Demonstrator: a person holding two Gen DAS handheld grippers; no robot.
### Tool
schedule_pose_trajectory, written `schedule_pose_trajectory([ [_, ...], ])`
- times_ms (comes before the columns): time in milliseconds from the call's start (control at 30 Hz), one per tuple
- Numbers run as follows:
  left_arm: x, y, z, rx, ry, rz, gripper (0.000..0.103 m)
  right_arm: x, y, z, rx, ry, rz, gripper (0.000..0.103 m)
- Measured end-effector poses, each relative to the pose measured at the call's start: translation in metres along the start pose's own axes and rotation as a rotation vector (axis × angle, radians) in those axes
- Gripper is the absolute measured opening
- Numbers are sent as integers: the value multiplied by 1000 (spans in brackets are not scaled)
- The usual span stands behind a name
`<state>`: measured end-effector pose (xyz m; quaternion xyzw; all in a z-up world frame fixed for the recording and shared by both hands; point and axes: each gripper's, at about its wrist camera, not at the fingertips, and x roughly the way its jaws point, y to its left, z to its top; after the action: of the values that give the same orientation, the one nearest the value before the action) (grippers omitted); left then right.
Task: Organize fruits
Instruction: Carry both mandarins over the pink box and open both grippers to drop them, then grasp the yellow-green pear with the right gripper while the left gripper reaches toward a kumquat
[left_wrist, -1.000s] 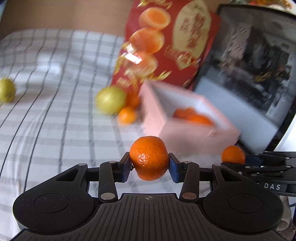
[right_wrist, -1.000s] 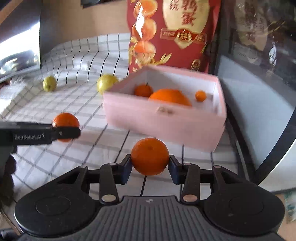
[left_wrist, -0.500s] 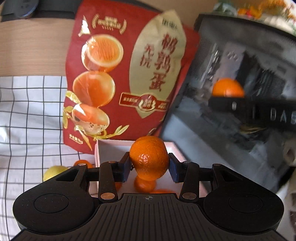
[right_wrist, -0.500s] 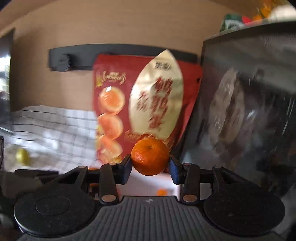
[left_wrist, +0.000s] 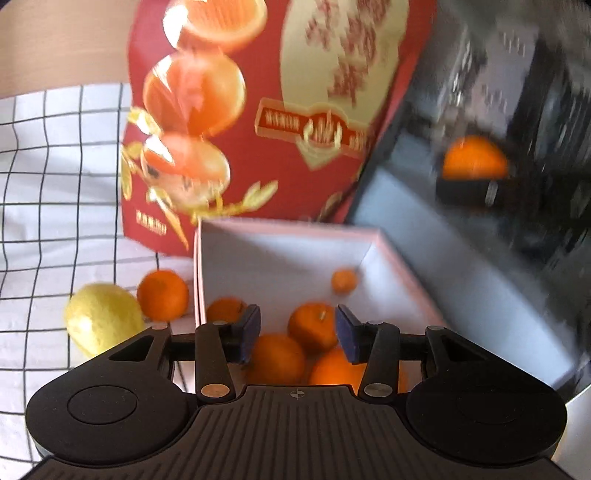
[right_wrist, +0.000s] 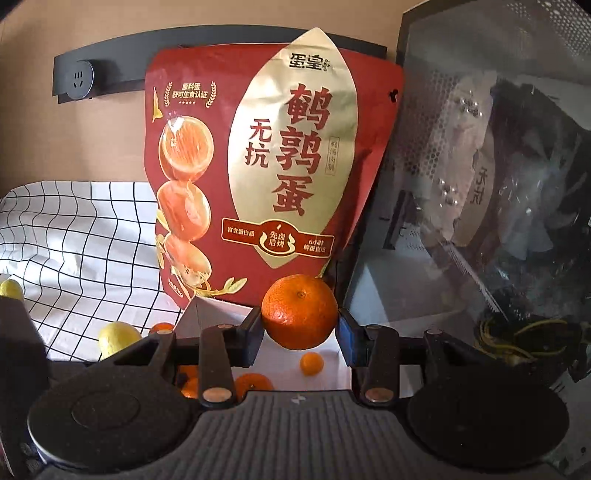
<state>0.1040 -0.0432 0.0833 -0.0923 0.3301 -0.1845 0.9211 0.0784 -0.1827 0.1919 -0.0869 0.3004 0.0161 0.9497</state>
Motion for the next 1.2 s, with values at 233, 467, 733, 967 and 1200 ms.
schedule_pose_trajectory([
  [233,-27,23,2,-25,-108,8,49,23,-14,-18,58,61,11,42],
  [467,-44,64,-7,-117,-154,34,49,66,-9,-39,140,170,81,42],
  [733,-71,120,-37,-197,-167,63,49,92,9,-44,171,204,122,48],
  [967,-84,182,-80,-440,-229,98,49,68,53,-38,31,92,92,49],
  [1200,-102,196,-83,-479,-315,205,49,64,128,-26,-68,127,309,49],
])
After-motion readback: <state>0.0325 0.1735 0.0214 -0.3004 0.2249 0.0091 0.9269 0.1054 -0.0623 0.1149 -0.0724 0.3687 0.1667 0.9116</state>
